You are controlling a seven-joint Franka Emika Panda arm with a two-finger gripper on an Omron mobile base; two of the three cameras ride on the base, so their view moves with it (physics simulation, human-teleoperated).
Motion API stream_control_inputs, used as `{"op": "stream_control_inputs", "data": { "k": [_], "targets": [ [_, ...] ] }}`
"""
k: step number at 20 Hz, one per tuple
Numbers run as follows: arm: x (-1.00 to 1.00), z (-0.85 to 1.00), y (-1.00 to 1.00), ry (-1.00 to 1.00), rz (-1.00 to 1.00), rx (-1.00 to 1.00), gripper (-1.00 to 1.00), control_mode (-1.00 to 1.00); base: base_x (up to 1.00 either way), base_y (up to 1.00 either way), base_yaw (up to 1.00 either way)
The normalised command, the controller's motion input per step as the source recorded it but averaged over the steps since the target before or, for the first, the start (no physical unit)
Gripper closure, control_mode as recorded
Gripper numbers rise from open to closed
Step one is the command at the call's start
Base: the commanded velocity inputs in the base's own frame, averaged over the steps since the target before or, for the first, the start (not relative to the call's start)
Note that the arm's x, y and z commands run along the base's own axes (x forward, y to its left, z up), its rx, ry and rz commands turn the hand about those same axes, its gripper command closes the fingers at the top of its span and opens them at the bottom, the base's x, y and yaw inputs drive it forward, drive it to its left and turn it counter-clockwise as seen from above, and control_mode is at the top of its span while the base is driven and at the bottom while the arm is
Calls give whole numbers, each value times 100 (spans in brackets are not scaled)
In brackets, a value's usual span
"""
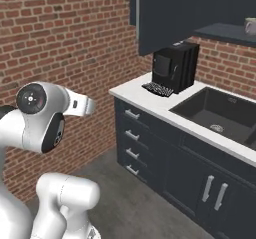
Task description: Gather all objects into one cabinet and sort the glasses and bowls to opposite sides.
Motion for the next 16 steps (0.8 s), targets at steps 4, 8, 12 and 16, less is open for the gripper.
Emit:
{"op": "stream_control_inputs", "data": {
  "k": [4, 8, 12, 16],
  "targets": [
    [0, 0, 0, 0, 0, 0, -100, 100, -19, 0, -4],
    [0, 0, 0, 0, 0, 0, -100, 100, -38, -15, -24],
    [0, 0, 0, 0, 0, 0, -100, 100, -31, -30, -35],
    [0, 0, 0, 0, 0, 0, -100, 100, -22, -35, -36]
  ]
}}
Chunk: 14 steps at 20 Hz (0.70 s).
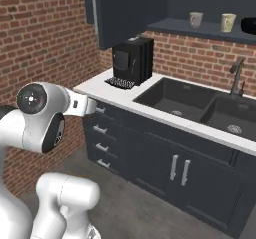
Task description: Gather all objects into one cabinet and sort the glasses and bowls to opposite sides.
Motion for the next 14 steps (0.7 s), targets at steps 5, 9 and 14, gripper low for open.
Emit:
{"op": "stream_control_inputs", "data": {
  "k": [5, 9, 14],
  "targets": [
    [0, 0, 0, 0, 0, 0, -100, 100, -23, -39, -39],
    [0, 0, 0, 0, 0, 0, -100, 100, -22, -42, -39],
    [0, 0, 0, 0, 0, 0, -100, 100, 0, -62, -9]
  ]
}}
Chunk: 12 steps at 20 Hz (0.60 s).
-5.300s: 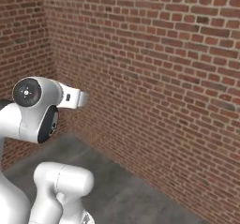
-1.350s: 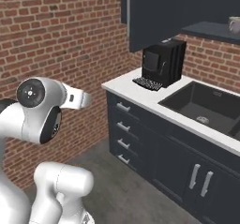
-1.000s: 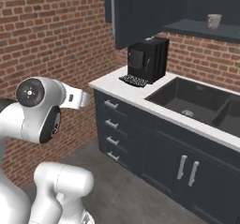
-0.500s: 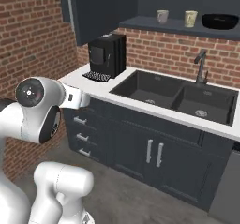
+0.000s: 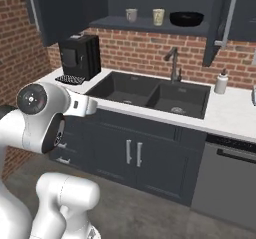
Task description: Gather all objects into one cabinet and sort the glasses and bowls to opposite sides.
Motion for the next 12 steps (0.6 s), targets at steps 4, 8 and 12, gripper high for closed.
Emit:
{"op": "stream_control_inputs", "data": {
  "k": [4, 8, 12],
  "targets": [
    [0, 0, 0, 0, 0, 0, -100, 100, -1, -74, 0],
    [0, 0, 0, 0, 0, 0, -100, 100, 0, -83, 0],
    [0, 0, 0, 0, 0, 0, -100, 100, 0, -84, 0]
  ]
}}
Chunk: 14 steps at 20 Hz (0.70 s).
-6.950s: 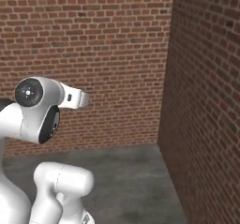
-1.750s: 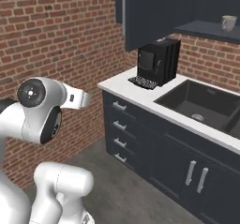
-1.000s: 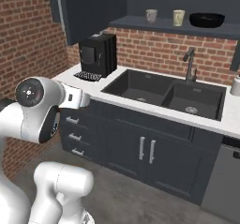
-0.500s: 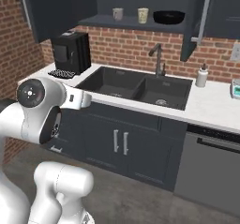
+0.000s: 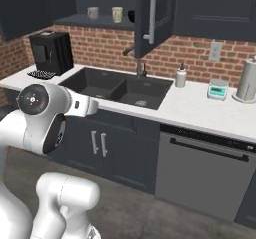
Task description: Gather all objects into one cabinet and sort the glasses and bowls to opposite sides.
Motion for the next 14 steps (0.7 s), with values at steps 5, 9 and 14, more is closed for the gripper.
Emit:
{"op": "stream_control_inputs", "data": {
  "k": [5, 9, 14],
  "targets": [
    [0, 0, 0, 0, 0, 0, -100, 100, 0, -84, 0],
    [0, 0, 0, 0, 0, 0, -100, 100, 0, -79, 0],
    [0, 0, 0, 0, 0, 0, -100, 100, 0, -70, -2]
  ]
}}
